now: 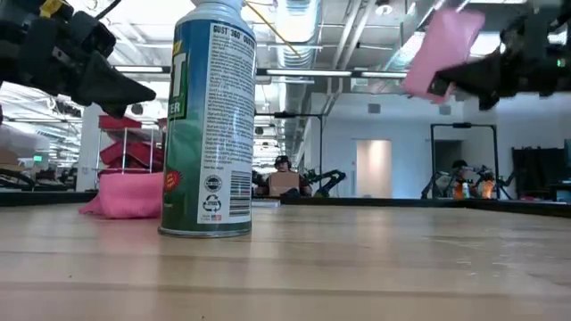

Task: Apply microfiber cloth
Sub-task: Wipe the back of the pink cellphone with the pink microfiber towel, then return to Home Position

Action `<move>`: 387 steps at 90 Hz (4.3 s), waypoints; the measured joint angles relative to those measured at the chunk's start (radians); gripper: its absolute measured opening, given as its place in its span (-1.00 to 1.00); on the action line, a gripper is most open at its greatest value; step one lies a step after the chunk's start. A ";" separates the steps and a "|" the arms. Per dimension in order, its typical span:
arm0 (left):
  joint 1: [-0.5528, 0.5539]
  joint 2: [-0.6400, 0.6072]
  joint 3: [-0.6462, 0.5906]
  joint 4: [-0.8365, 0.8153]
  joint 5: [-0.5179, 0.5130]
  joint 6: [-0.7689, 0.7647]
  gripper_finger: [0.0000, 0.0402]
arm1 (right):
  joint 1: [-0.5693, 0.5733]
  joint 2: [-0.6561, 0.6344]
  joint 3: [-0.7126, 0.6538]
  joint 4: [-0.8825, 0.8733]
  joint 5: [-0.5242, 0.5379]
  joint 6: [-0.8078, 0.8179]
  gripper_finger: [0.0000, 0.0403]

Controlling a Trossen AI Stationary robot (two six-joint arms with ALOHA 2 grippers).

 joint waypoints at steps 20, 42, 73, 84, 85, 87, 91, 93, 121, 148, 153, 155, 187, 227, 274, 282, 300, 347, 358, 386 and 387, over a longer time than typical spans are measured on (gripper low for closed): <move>0.000 0.000 0.000 0.008 0.000 0.003 -1.00 | 0.000 0.032 0.000 -0.048 -0.002 0.233 -0.92; 0.000 0.000 0.000 0.033 -0.015 0.008 -1.00 | 0.018 0.090 -0.001 -0.080 -0.036 0.639 -0.92; 0.000 0.000 0.000 0.073 -0.015 -0.002 -1.00 | 0.051 0.364 -0.002 -0.092 -0.070 0.897 -0.92; 0.000 0.000 0.000 0.076 -0.015 -0.009 -1.00 | 0.048 0.566 -0.002 -0.082 -0.070 0.950 -0.92; 0.000 0.000 0.000 0.076 -0.015 -0.009 -1.00 | 0.048 0.583 -0.002 -0.072 -0.070 0.951 -0.92; 0.000 0.000 0.000 0.076 -0.015 -0.009 -1.00 | 0.048 0.617 -0.002 -0.032 -0.069 0.951 -0.92; 0.000 0.000 0.000 0.076 -0.015 -0.008 -1.00 | 0.048 0.677 -0.002 0.058 -0.076 0.933 -0.92; 0.000 0.000 0.000 0.076 -0.015 -0.008 -1.00 | 0.048 0.704 -0.003 0.099 -0.081 0.926 -0.92; 0.000 0.000 0.000 0.072 -0.005 -0.010 -1.00 | 0.058 1.059 -0.004 0.467 -0.166 0.980 -0.92; 0.000 0.000 0.000 0.072 0.016 -0.031 -1.00 | 0.064 1.359 0.005 0.772 -0.161 0.967 -0.80; 0.000 0.000 0.000 0.075 0.018 -0.036 -1.00 | 0.064 1.390 0.019 0.794 -0.161 0.949 -0.66; 0.000 0.000 0.000 0.077 0.018 -0.037 -1.00 | 0.064 1.398 0.024 0.797 -0.162 0.940 -0.61; 0.000 0.000 0.000 0.079 0.020 -0.063 -1.00 | 0.022 1.421 0.080 0.735 -0.168 0.879 0.01; 0.000 0.000 0.000 0.094 0.022 -0.083 -1.00 | -0.021 1.423 0.078 0.783 -0.113 0.770 0.12; 0.000 0.000 0.000 0.098 0.056 -0.087 -1.00 | -0.079 1.422 0.085 0.831 -0.124 0.613 -0.17; 0.000 0.000 0.000 0.111 0.089 -0.059 -1.00 | -0.076 1.422 0.106 0.888 -0.123 0.496 -0.45; 0.000 -0.010 0.000 0.132 0.116 0.021 -1.00 | -0.104 1.404 0.139 1.033 -0.177 0.250 -0.96; 0.000 -0.238 0.000 -0.006 0.073 0.080 -1.00 | -0.106 0.649 0.024 0.581 -0.147 -0.026 -1.00; 0.000 -0.234 0.000 -0.033 0.062 0.094 -1.00 | -0.082 0.511 0.017 0.443 -0.101 -0.066 -1.00; 0.000 -0.238 0.000 -0.072 0.058 0.143 -1.00 | -0.026 0.266 -0.001 0.169 -0.027 -0.106 -1.00; 0.000 -0.238 0.000 -0.072 0.058 0.147 -1.00 | -0.025 0.260 -0.001 0.159 -0.027 -0.107 -1.00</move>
